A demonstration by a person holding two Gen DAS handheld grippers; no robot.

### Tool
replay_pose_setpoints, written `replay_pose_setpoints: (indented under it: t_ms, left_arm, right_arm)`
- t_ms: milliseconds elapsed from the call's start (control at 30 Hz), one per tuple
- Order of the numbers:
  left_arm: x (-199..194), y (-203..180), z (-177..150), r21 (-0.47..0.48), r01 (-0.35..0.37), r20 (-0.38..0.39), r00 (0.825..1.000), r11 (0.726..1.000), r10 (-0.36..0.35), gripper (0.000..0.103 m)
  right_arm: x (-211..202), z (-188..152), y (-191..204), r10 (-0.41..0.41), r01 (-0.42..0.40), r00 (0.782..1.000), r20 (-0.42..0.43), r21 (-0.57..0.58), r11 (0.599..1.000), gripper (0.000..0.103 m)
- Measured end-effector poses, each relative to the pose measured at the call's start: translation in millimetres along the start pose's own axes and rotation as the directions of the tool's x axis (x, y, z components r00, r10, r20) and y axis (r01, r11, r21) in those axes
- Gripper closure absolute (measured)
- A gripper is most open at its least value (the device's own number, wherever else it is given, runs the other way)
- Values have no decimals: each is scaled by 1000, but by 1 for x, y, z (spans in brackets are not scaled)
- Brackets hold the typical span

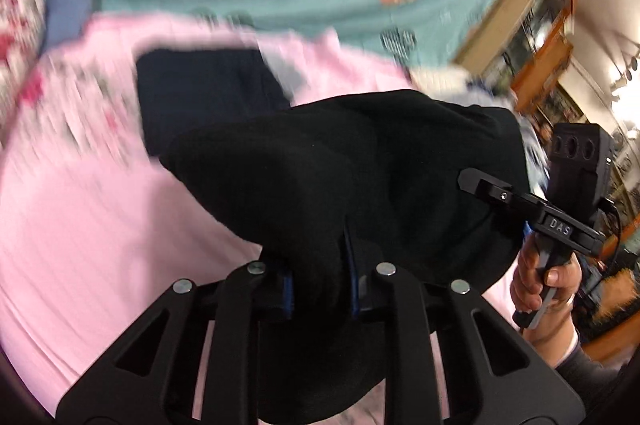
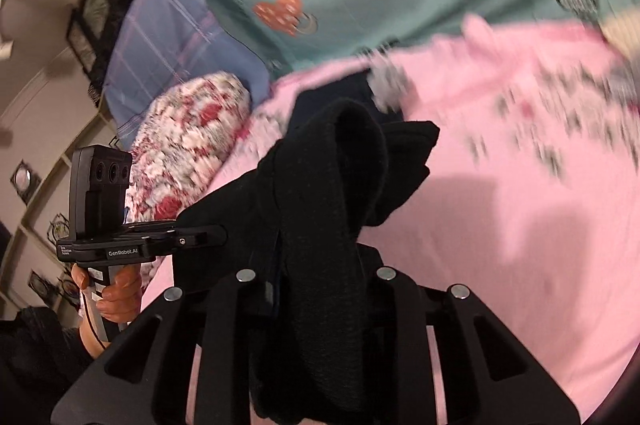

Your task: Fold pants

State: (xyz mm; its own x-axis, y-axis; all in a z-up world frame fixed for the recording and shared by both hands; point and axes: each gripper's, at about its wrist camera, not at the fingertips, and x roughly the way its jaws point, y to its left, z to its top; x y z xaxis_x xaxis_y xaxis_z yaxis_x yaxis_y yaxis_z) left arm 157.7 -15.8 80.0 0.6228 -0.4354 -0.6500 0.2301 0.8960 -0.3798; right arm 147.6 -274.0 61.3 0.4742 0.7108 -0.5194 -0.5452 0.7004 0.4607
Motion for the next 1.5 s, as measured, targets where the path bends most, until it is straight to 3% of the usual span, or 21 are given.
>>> replay_pose_setpoints:
  t_ms: [100, 233, 400, 467, 500, 533, 567, 600, 633, 700, 767, 833, 900, 1033, 1100, 1167, 1300, 1333, 1400, 1500]
  left_arm:
    - [-4, 11, 40, 5, -70, 99, 993, 998, 70, 84]
    - [15, 33, 91, 4, -163, 157, 975, 987, 160, 83]
    - [75, 85, 115, -73, -265, 119, 955, 961, 272, 82]
    - [107, 105, 111, -70, -341, 78, 935, 937, 346, 74]
    - [120, 118, 104, -88, -381, 39, 922, 920, 385, 67]
    - [132, 133, 98, -112, -407, -3, 912, 906, 409, 52]
    - [142, 147, 93, -143, -414, -25, 910, 899, 415, 43]
    - [143, 155, 88, -169, -409, -10, 911, 897, 413, 28]
    - [141, 158, 87, -177, -408, -2, 910, 896, 414, 19]
    - [135, 162, 85, -207, -391, -4, 917, 897, 399, 16]
    - [125, 158, 85, -217, -394, 6, 914, 893, 405, 17]
    - [107, 146, 81, -215, -420, 31, 899, 882, 436, 16]
    - [82, 129, 73, -198, -431, 75, 889, 880, 452, 10]
    - [37, 84, 37, -166, -482, 173, 845, 860, 507, 2]
    - [27, 67, 18, -142, -497, 173, 839, 856, 516, 2]
    - [21, 55, 2, -135, -538, 141, 821, 832, 554, 2]
    - [10, 36, -29, -119, -578, 145, 794, 808, 590, 2]
    - [8, 34, -36, -112, -575, 139, 798, 810, 586, 2]
    - [10, 35, -47, -119, -564, 119, 809, 817, 576, 2]
    - [14, 42, -63, -137, -561, 102, 812, 816, 575, 2]
  right_arm:
    - [15, 52, 14, -3, 11, 997, 76, -95, 995, 78]
    - [56, 108, 17, -11, 38, 988, 154, -171, 985, 78]
    - [126, 147, -4, -61, 93, 983, 174, -182, 979, 78]
    - [158, 150, -20, -97, 121, 985, 144, -162, 979, 77]
    - [178, 150, -31, -153, 171, 981, 117, -159, 972, 74]
    - [197, 148, -43, -205, 215, 975, 82, -156, 964, 71]
    - [213, 144, -53, -266, 270, 963, 47, -157, 950, 66]
    - [229, 137, -68, -347, 342, 938, -1, -158, 926, 56]
    - [235, 132, -78, -358, 352, 934, -17, -147, 925, 51]
    - [231, 126, -93, -340, 338, 941, -1, -103, 936, 41]
    - [225, 125, -98, -318, 316, 948, -21, -60, 947, 41]
    - [212, 127, -86, -348, 347, 938, -2, -61, 936, 41]
    - [180, 121, -60, -358, 362, 931, 77, -61, 930, 40]
    - [123, 86, -11, -393, 414, 906, 158, -134, 900, 31]
    - [102, 60, 6, -361, 381, 922, 143, -156, 911, 23]
    - [90, 39, 17, -370, 384, 922, 115, -148, 912, 18]
    - [73, -3, 37, -455, 471, 881, 132, -141, 871, 8]
    - [69, -12, 43, -489, 509, 858, 157, -138, 850, 8]
    - [68, -24, 47, -519, 544, 833, 189, -115, 831, 4]
    - [67, -36, 44, -485, 511, 845, 226, -74, 856, 4]
